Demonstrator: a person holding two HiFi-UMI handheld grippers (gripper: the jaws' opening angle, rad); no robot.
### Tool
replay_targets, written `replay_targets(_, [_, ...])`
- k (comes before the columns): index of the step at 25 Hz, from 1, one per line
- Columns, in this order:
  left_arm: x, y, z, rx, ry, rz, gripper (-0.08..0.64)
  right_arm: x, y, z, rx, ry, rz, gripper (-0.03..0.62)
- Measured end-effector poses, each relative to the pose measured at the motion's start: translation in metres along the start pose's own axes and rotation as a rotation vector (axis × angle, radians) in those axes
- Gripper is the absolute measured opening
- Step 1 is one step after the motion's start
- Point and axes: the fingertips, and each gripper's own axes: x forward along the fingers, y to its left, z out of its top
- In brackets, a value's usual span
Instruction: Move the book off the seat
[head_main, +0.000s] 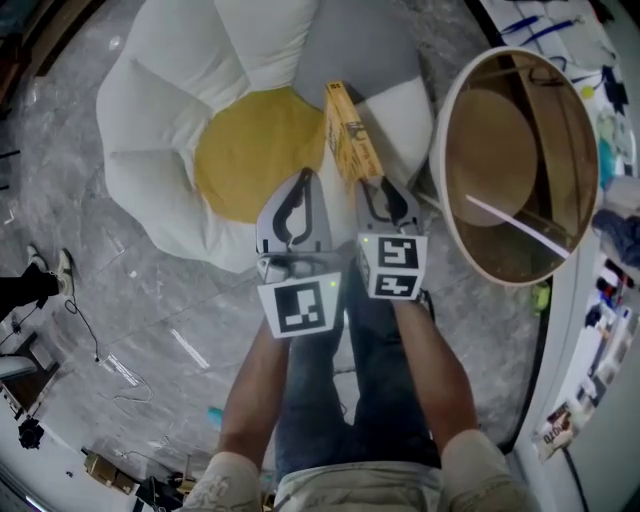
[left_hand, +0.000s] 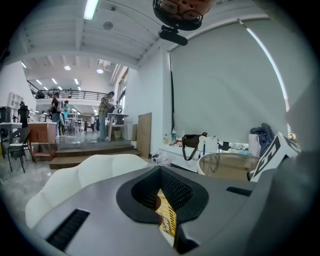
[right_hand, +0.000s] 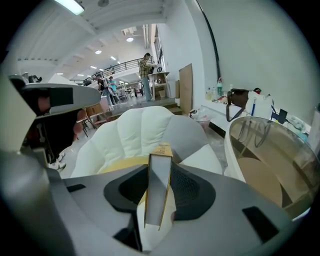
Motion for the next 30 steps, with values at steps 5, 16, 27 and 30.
replay_targets(5, [-0.019, 0.015, 0.019, -0.019, -0.013, 0.028, 0.002, -0.018, 0.016, 0.024, -0.041, -0.024, -0.001, 0.140])
replay_targets(16, [-0.035, 0.036, 0.119, -0.016, -0.090, 0.085, 0.002, -0.085, 0.026, 0.147, -0.108, -0.176, -0.002, 0.137])
replay_targets(27, [-0.077, 0.044, 0.268, -0.011, -0.226, 0.080, 0.002, -0.196, 0.054, 0.294, -0.139, -0.390, -0.020, 0.135])
replay_targets(30, [-0.092, 0.046, 0.310, 0.009, -0.268, 0.077, 0.002, -0.233, 0.059, 0.332, -0.145, -0.452, -0.030, 0.135])
